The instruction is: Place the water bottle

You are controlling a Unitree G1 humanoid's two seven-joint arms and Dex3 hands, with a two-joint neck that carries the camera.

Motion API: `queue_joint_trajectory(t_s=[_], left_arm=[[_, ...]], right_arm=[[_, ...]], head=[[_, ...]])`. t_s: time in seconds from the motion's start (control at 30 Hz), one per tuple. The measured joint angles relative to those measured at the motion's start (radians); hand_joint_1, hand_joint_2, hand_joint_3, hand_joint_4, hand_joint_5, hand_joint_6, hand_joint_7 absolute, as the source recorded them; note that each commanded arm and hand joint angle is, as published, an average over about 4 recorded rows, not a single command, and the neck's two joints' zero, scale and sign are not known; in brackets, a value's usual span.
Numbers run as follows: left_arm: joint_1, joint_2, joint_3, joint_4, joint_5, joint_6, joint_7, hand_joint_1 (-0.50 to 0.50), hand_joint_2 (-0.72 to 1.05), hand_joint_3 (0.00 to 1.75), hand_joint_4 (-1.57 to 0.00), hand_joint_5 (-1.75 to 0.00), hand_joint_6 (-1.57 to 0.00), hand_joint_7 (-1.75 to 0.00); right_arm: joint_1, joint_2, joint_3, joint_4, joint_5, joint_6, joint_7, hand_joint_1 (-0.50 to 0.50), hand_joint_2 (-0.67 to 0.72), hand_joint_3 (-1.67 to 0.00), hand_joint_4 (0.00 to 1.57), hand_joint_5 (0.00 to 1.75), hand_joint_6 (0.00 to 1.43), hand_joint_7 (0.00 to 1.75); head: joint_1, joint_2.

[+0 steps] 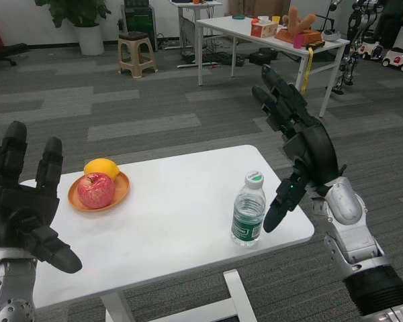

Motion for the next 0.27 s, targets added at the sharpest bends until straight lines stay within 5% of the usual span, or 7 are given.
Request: queue_joint_trajectory(t_s=[0.27], left_arm=[[0.000, 0.000, 0.000, 0.000, 0.001, 0.000, 0.000, -0.50, -0.64, 0.03, 0.00, 0.00, 0.00, 0.00]], right_arm=[[0.000, 0.000, 0.000, 0.000, 0.000, 0.000, 0.000, -0.46, 0.66, 0.00, 0.00, 0.00, 0.00, 0.00]], head=[[-0.001, 0.005]])
